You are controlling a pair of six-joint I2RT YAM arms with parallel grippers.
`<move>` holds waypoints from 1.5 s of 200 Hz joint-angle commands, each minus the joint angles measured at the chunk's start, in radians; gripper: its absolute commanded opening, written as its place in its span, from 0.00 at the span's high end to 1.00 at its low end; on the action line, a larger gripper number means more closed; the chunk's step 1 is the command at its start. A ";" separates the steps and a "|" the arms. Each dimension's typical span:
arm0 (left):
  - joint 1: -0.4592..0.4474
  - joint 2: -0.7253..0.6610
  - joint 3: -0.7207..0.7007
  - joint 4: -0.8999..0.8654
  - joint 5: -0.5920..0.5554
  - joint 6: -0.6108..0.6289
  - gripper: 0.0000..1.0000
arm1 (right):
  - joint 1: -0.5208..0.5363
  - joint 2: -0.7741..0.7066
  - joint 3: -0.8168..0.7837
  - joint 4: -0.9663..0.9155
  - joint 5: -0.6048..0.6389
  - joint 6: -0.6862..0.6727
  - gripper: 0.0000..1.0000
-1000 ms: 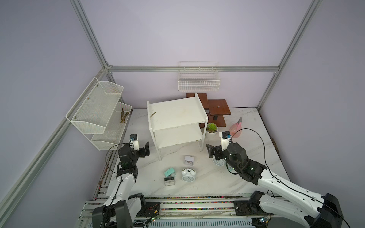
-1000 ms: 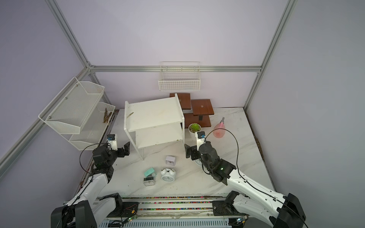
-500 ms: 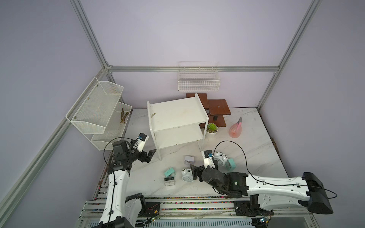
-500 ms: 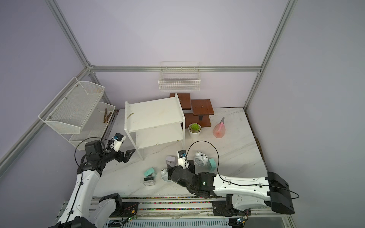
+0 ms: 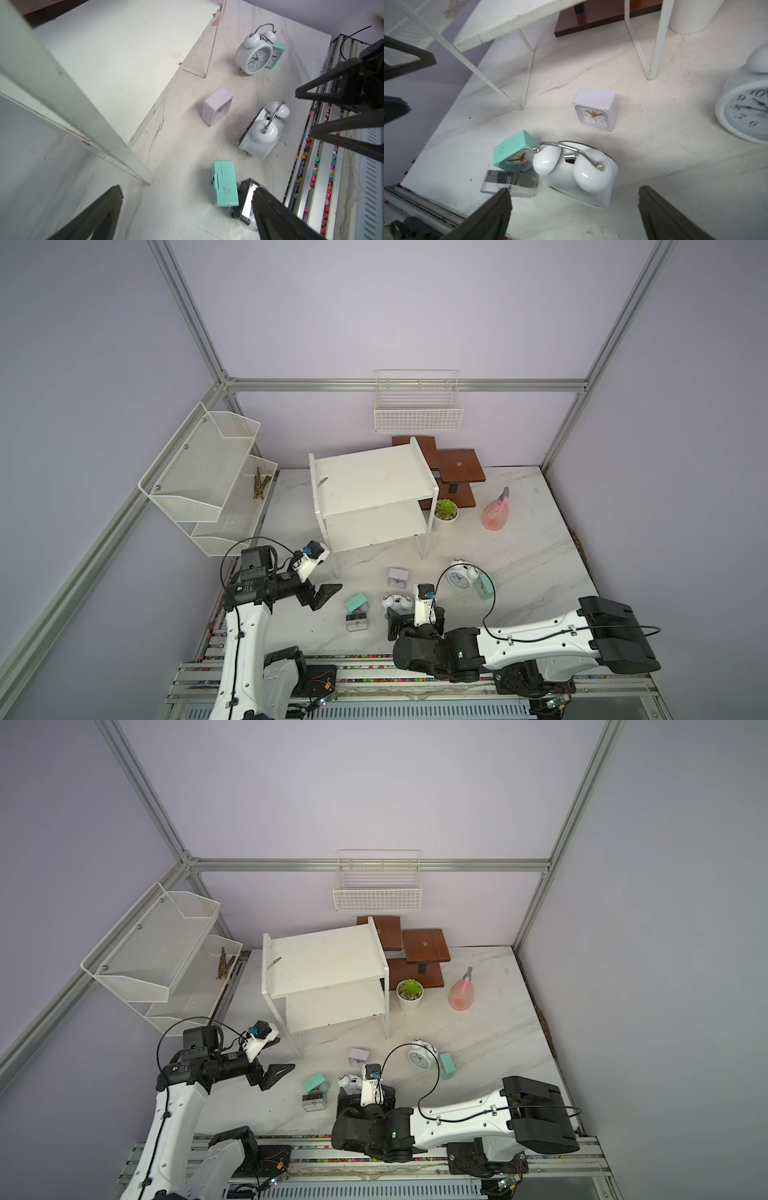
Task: Place the alarm clocks on the shelf by style
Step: Pick up the alarm from the center of the board.
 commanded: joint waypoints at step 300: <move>-0.002 -0.014 -0.039 -0.010 0.059 0.001 0.00 | -0.049 0.392 0.043 0.326 0.120 0.077 0.00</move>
